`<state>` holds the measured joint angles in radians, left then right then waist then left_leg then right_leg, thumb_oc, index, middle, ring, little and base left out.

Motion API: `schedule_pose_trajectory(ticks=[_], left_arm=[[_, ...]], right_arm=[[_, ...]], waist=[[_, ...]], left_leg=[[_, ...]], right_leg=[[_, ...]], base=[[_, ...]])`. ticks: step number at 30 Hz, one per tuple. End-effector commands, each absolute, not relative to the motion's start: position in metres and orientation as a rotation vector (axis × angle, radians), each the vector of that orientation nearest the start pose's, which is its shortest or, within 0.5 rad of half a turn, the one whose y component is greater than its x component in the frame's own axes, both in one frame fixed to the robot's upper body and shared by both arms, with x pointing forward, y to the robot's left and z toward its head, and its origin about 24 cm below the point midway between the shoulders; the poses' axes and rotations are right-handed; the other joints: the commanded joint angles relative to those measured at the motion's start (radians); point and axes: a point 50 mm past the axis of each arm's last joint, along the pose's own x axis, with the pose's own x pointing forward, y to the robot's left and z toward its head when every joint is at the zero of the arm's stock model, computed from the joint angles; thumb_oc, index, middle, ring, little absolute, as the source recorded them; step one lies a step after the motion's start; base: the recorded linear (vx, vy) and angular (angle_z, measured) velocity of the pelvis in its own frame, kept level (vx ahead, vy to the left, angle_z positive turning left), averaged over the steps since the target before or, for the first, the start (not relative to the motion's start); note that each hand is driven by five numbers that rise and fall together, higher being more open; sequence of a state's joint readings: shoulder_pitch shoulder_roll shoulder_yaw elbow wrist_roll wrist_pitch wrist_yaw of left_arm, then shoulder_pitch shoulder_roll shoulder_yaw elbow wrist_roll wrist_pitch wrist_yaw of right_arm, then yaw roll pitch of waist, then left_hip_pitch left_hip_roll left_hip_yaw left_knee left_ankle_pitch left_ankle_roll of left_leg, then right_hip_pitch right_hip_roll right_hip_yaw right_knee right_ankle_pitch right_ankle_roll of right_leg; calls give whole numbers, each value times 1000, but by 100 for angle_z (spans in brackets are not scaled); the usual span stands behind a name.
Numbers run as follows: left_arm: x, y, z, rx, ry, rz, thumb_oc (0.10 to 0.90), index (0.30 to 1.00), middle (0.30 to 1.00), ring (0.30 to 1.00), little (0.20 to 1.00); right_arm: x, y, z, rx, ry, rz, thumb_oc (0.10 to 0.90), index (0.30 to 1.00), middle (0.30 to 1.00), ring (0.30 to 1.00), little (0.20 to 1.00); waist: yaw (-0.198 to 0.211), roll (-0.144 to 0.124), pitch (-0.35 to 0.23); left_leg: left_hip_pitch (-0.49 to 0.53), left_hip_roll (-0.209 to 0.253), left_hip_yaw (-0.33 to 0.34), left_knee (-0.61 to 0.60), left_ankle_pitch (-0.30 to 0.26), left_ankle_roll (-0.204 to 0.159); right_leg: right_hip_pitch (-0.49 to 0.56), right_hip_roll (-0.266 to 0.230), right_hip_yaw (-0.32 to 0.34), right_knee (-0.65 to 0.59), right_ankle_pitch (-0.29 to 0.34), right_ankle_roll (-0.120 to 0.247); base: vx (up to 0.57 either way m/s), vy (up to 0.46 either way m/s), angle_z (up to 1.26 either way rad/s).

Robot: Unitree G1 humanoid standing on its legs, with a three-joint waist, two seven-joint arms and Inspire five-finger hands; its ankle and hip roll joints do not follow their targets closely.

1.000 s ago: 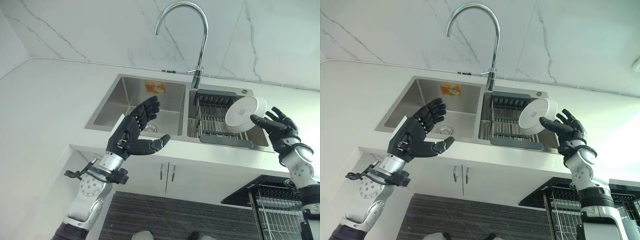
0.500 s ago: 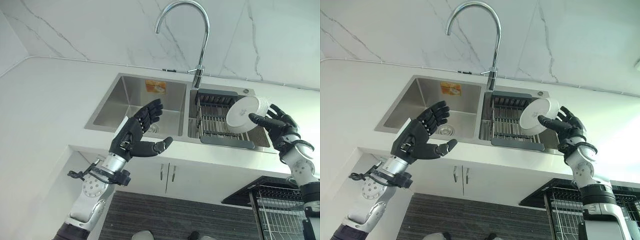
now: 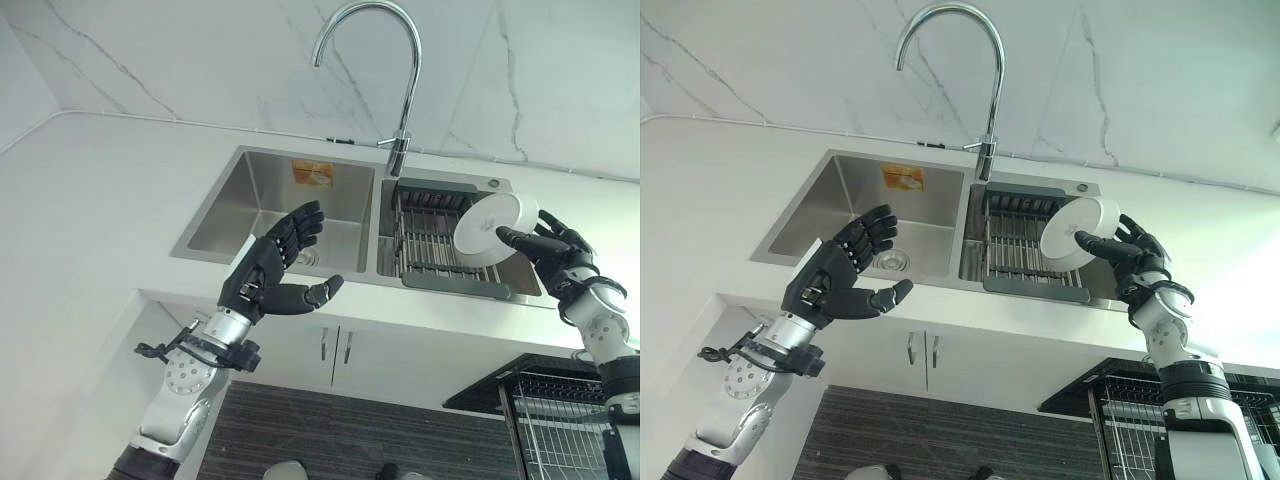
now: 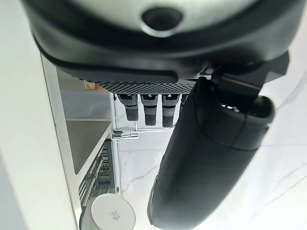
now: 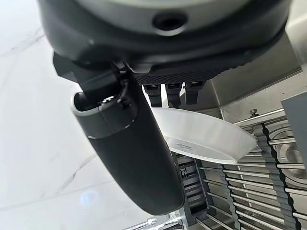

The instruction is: Place the dishes in the dishwasher.

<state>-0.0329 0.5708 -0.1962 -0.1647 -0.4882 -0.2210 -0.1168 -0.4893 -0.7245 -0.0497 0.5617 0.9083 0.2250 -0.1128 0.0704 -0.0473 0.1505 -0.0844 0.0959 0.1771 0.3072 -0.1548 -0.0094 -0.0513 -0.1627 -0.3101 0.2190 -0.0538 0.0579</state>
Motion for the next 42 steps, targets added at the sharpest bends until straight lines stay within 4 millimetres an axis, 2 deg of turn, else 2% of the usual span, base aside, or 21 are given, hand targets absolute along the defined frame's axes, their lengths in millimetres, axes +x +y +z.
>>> schedule_pose_trajectory(ticks=[1,23,42], left_arm=[[245,170,158,39,-554,-450,800,900,900,900,900],[247,170,159,43,-543,-451,800,900,900,900,900],[247,173,157,50,-527,-435,800,900,900,900,900]], right_arm=[[336,-338,197,251,-131,-297,800,900,900,900,900],[342,-339,198,317,-122,-291,800,900,900,900,900],[345,-350,194,390,-79,-318,800,900,900,900,900]], waist=[[27,-13,-64],[34,-8,-66],[54,-5,-71]], left_leg=[[59,20,-20,-7,-121,-42],[61,22,-24,-7,-118,-47],[56,34,-30,-7,-106,-58]], right_leg=[[16,-23,-6,81,-134,66],[23,-24,-9,81,-137,66],[37,-26,-33,81,-148,58]], base=[[0,0,0],[0,0,0],[2,-8,3]])
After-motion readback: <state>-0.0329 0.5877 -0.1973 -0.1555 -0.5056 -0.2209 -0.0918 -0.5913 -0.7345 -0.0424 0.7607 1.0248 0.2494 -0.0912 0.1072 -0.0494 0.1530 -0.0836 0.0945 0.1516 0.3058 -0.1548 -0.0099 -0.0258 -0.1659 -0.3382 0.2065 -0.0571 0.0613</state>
